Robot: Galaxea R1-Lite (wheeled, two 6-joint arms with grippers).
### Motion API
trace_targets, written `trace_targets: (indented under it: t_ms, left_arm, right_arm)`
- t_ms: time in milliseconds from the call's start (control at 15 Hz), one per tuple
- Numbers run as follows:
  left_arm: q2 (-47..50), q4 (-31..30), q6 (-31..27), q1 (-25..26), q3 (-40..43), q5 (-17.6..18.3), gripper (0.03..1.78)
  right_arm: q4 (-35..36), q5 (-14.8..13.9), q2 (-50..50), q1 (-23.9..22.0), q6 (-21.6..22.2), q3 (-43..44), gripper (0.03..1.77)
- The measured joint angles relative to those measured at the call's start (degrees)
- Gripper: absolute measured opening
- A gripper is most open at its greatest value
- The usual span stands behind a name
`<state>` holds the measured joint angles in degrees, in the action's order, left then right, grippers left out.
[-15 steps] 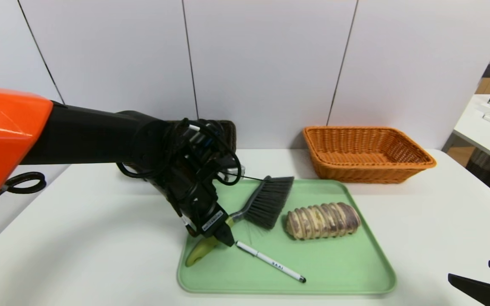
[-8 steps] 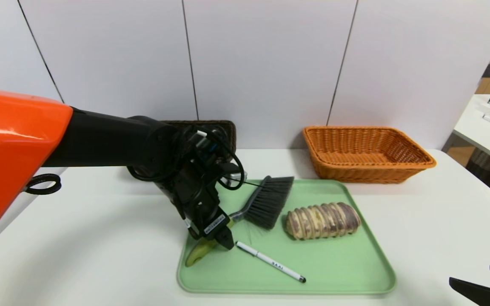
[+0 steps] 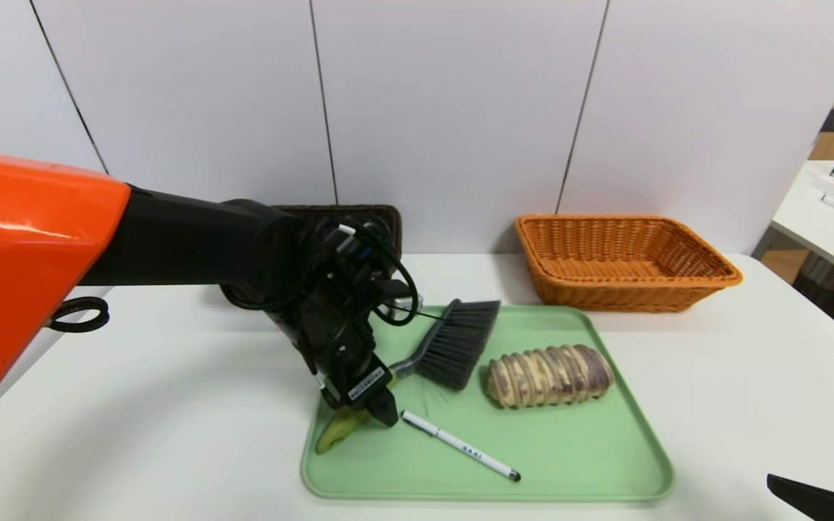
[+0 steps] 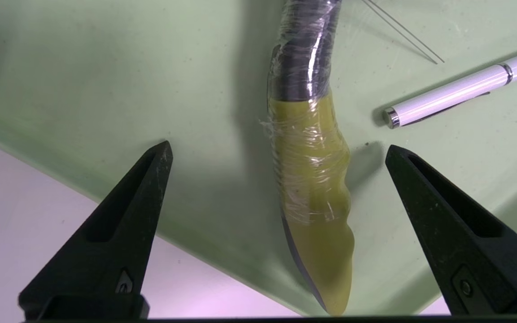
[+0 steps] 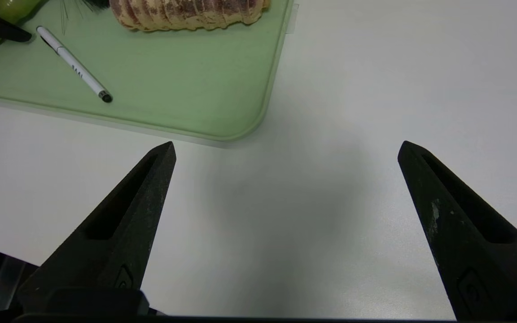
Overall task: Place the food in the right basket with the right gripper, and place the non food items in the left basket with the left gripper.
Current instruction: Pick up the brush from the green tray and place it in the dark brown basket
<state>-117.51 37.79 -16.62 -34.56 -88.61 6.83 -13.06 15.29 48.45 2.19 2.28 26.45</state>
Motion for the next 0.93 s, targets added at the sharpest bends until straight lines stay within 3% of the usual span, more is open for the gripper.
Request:
trace_targets:
  t_ms: [667, 933]
  left_arm:
    - [-0.61, -0.12, 0.37, -0.05, -0.16, 0.13, 1.66]
    - [-0.60, -0.01, 0.46, -0.05, -0.16, 0.20, 1.04]
  right_arm:
    - [0.02, -0.02, -0.11, 0.00, 0.00, 0.00, 1.71]
    - [0.07, 0.00, -0.11, 0.00, 0.00, 0.00, 1.71]
